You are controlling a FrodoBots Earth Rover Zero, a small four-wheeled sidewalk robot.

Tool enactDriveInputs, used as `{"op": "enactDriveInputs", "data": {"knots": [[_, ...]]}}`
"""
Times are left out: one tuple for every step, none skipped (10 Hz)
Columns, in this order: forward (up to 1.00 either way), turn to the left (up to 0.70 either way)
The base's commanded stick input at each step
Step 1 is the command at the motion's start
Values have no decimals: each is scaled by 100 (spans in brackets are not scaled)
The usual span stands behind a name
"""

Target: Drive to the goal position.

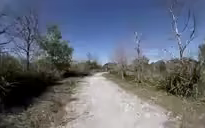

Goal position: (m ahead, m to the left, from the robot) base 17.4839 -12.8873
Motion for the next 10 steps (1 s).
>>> {"op": "enactDriveInputs", "data": {"knots": [[70, 14], [70, 12], [70, 9], [70, 4], [70, 4], [70, 5], [70, 5], [70, 4], [70, 5], [70, 4]]}}
